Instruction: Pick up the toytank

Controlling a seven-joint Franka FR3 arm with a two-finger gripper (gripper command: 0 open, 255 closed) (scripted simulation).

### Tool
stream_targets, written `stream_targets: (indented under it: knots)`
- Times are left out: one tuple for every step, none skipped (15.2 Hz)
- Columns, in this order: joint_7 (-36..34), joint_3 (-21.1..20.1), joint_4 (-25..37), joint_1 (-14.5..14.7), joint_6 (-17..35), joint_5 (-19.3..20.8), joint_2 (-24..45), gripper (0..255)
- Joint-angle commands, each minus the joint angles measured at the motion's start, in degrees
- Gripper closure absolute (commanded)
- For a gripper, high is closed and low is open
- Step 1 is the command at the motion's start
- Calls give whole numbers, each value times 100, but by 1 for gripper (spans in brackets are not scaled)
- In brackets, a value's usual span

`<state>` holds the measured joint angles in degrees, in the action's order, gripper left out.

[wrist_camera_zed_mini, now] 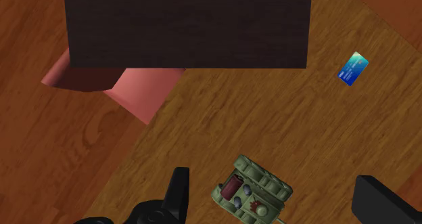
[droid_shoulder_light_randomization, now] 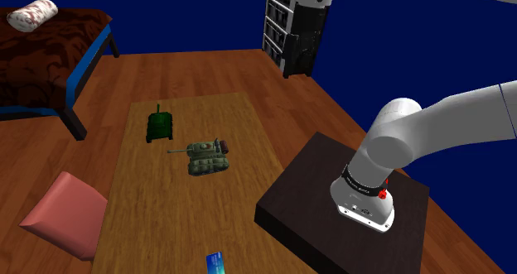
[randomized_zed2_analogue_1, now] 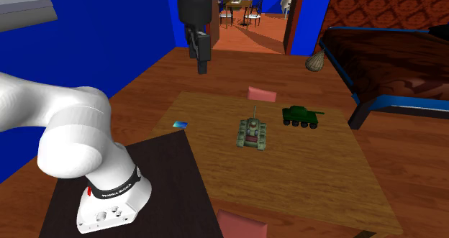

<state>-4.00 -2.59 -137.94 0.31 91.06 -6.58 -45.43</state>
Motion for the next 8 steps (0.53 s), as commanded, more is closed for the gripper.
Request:
stream_targets:
  knots:
    - [0, 0, 0, 0, 0, 0, 0, 0]
    - [124, 10, -74, 32, 213, 16, 128, 0]
    - [246, 20, -139, 64, 426, 31, 264, 0]
    - [367, 28, -196, 97, 639, 45, 409, 0]
    - [487, 36, -244, 128, 852, 57, 562, 0]
    - [607, 42, -283, 159, 1063, 67, 722, 0]
    - [723, 50, -314, 193, 1274, 78, 890, 0]
    - [840, 55, -335, 225, 1482, 87, 1064, 0]
